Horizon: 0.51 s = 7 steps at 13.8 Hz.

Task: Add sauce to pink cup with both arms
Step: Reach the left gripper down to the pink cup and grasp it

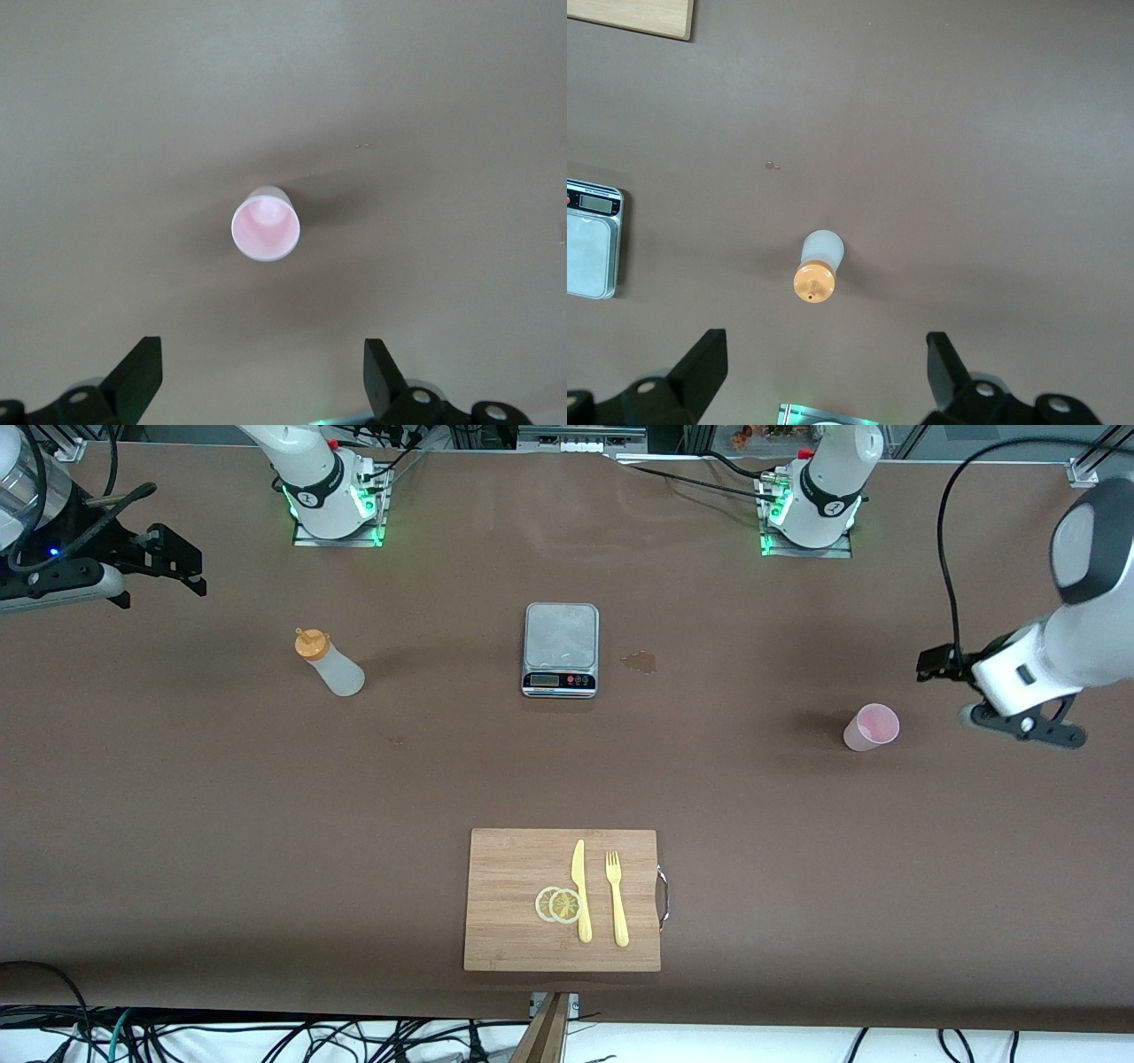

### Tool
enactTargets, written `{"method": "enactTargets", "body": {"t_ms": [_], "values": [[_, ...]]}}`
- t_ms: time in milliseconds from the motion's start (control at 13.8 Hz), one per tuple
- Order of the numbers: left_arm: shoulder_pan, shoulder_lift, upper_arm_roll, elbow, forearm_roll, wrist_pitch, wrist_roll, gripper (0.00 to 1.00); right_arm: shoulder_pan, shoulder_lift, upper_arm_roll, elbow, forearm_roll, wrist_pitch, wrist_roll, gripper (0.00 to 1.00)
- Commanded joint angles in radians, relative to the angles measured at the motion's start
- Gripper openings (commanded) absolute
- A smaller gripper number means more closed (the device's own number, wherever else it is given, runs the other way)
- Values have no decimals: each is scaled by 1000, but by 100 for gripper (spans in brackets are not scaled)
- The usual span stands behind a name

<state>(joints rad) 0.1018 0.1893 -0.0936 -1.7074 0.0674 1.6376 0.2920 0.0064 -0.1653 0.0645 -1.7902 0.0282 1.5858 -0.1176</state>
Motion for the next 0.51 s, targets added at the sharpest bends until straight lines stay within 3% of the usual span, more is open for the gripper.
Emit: {"method": "enactTargets", "body": {"t_ms": [0, 291, 436], "values": [[26, 58, -2, -20, 15, 94, 168, 100, 3, -3, -3, 3, 15, -1, -1, 100], [59, 73, -6, -119, 17, 183, 259, 100, 3, -3, -3, 3, 15, -3, -1, 100], [70, 75, -6, -225, 25, 336, 314, 100, 3, -3, -3, 3, 15, -1, -1, 100]]}}
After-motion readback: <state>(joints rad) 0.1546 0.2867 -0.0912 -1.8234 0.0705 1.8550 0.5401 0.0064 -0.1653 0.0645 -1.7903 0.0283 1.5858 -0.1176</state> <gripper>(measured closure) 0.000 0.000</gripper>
